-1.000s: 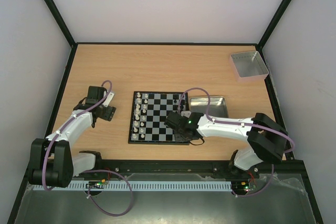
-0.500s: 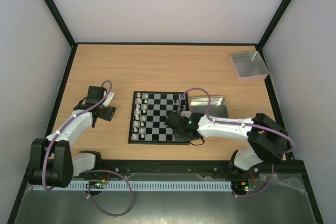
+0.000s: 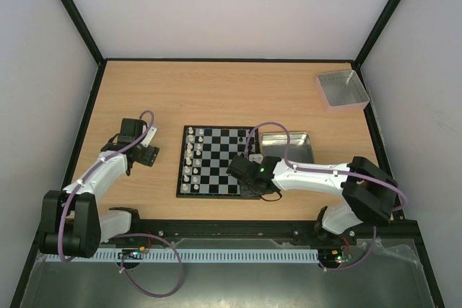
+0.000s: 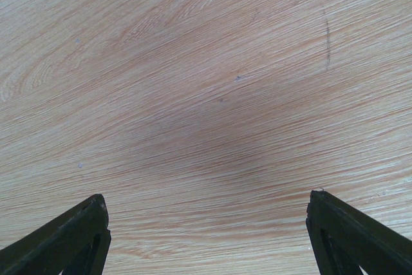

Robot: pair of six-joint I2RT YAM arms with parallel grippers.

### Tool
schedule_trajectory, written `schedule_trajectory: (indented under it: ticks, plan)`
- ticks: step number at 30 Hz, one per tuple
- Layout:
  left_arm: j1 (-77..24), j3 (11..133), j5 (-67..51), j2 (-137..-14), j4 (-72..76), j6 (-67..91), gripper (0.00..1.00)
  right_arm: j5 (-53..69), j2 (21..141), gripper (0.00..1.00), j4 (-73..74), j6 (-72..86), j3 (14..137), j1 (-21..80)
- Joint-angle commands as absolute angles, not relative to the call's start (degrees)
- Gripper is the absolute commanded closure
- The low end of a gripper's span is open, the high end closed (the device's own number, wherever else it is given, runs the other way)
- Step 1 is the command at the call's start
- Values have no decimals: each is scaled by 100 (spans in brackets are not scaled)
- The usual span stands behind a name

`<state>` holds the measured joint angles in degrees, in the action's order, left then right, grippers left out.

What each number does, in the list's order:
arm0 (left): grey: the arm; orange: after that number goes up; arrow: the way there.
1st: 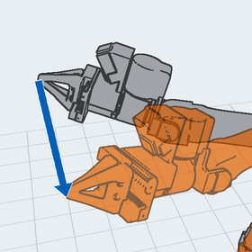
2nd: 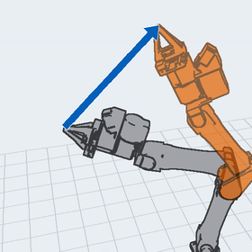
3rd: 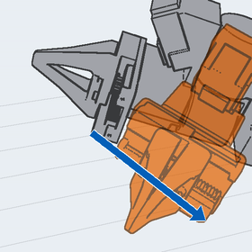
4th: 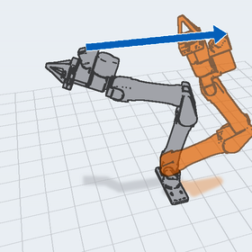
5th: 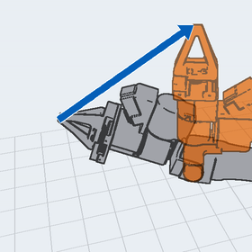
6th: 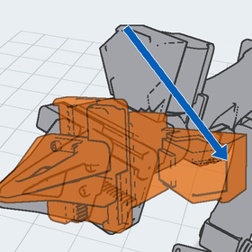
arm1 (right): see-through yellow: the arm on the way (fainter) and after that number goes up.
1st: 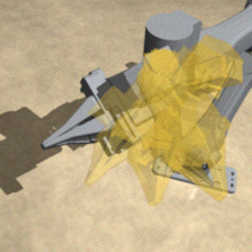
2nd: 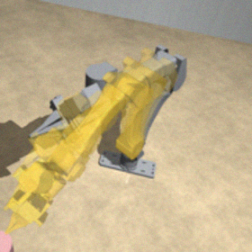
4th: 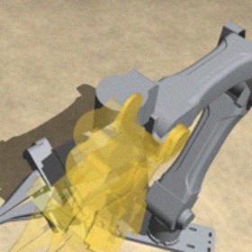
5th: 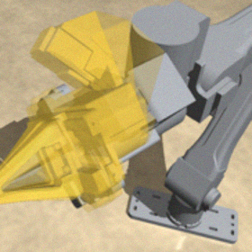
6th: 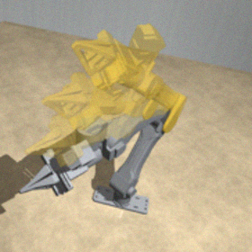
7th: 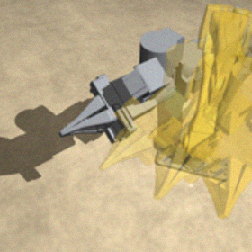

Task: Set up the chess pieces on the board
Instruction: Place the chess piece on the chessboard.

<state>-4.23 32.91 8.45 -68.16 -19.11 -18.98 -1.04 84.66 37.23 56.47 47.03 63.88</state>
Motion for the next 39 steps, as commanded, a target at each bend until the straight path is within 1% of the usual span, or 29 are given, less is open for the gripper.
schedule_trajectory:
  ticks: [1, 4, 8, 12, 27, 34, 39]
  plan:
    - [-439, 3224, 898, -6794, -1920, -1855, 16, -99, 8377, 90, 3806, 5766, 4557, 6443]
    - [-439, 3224, 896, -6786, -1920, -1854, 16, -115, 8377, 90, 3815, 5774, 4579, 6443]
    - [-435, 3234, 888, -6792, -1928, -1854, 16, -155, 8409, 83, 3854, 5766, 4626, 6447]
    - [-439, 3234, 888, -6789, -1933, -1855, 16, -175, 8419, 80, 3850, 5766, 4633, 6442]
    - [-439, 3223, 888, -6811, -1923, -1855, 16, -337, 8371, 77, 3987, 5766, 4840, 6445]
    - [-439, 3221, 888, -6819, -1909, -1859, 17, -378, 8329, 73, 4043, 5771, 4941, 6442]
    - [-439, 3226, 896, -6811, -1917, -1854, 16, -394, 8285, 73, 4066, 5791, 4940, 6443]
